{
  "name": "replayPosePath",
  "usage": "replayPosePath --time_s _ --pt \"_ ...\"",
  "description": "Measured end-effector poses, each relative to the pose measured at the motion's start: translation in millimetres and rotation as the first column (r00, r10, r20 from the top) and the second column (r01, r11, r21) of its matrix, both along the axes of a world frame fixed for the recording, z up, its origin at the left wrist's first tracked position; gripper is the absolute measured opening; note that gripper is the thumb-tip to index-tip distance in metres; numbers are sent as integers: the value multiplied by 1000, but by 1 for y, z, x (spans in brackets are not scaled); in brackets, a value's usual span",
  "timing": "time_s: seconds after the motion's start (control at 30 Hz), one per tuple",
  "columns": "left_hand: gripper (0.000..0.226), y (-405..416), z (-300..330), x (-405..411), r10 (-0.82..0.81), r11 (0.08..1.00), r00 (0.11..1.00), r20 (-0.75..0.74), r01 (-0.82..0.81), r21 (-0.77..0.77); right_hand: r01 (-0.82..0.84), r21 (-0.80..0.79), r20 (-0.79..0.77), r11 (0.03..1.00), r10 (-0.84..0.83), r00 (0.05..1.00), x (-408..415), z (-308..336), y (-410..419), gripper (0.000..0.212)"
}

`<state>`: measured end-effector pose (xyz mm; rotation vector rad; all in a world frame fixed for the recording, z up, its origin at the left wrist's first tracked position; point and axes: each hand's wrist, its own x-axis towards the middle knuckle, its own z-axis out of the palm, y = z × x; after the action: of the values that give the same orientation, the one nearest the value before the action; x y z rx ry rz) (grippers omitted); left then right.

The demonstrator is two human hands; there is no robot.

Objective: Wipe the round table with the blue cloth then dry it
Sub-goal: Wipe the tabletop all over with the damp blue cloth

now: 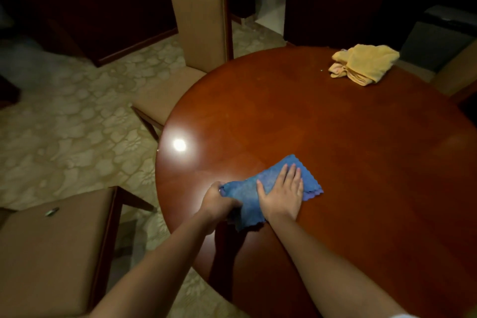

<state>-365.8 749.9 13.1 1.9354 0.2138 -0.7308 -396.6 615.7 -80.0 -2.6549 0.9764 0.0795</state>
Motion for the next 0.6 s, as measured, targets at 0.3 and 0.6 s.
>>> replayPosePath --time_s 0.3,0.6 --pt "29 9 -4 58 -41 999 998 55 40 13 70 23 8 997 -70 998 57 4 30 81" --pt "29 13 -16 160 -218 973 976 5 218 -72 295 5 -8 956 -295 955 134 0 47 56"
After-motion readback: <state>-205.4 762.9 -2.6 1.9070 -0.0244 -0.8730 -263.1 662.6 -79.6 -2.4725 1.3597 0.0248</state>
